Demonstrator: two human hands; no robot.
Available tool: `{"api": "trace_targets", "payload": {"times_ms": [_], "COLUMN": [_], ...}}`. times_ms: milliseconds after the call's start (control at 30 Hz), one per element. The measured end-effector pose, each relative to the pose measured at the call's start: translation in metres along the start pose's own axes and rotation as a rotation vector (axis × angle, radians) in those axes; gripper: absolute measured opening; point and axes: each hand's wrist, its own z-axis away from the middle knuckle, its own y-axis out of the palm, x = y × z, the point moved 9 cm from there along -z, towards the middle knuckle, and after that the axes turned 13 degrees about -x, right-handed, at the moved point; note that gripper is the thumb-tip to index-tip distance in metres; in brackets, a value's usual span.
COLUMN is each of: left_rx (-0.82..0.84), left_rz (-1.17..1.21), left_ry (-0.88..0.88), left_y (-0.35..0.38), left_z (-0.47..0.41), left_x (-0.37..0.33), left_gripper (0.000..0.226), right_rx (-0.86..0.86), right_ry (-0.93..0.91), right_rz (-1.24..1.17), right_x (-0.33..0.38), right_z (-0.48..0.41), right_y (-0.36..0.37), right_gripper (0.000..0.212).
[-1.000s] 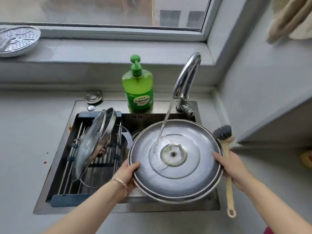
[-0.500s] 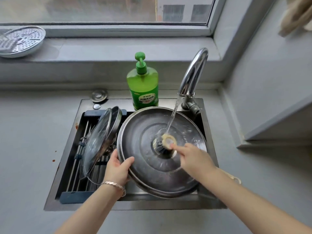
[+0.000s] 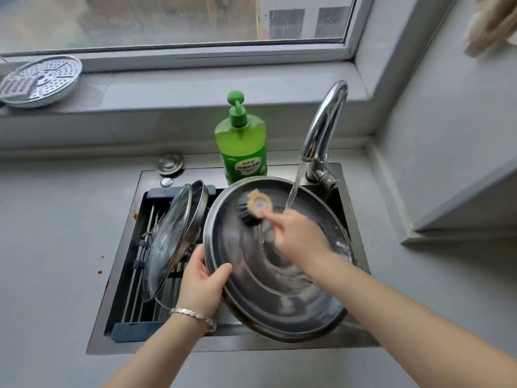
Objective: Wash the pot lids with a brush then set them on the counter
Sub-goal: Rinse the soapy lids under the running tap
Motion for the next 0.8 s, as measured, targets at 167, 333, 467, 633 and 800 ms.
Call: {"api": "trace_targets", "payload": {"times_ms": [167, 333, 467, 633, 800], "left_rx": [-0.045, -0.151, -0.168, -0.158, -0.125], "left_rz": [0.013, -0.077, -0.232, -0.122, -0.083], "left_ry": [0.012, 0.017, 0.025, -0.299, -0.435], "left_y": [-0.019, -0.022, -0.011, 0.003, 0.013], "left_z": [-0.01, -0.02, -0.02, -0.015, -0.013], "left_x": [-0.009, -0.005, -0.001, 0.025, 0.046], "left_gripper": [0.029, 0.029, 0.022, 0.016, 0.014], "right_rx": [-0.082, 0.132, 0.345, 0.102, 0.134], "right_ry": [0.3, 0.21, 0.328, 0.773, 1.105], "right_rz": [0.042, 0.077, -0.128, -0.092, -0.671], "right_x": [-0.092, -0.076, -0.072, -0.143, -0.143], "right_z": [-0.003, 0.066, 0.109, 0.12, 0.132], "right_y": [-0.01, 0.006, 0.004, -0.032, -0.022], "right_gripper": [0.041, 0.043, 0.035, 0.055, 0.023]}}
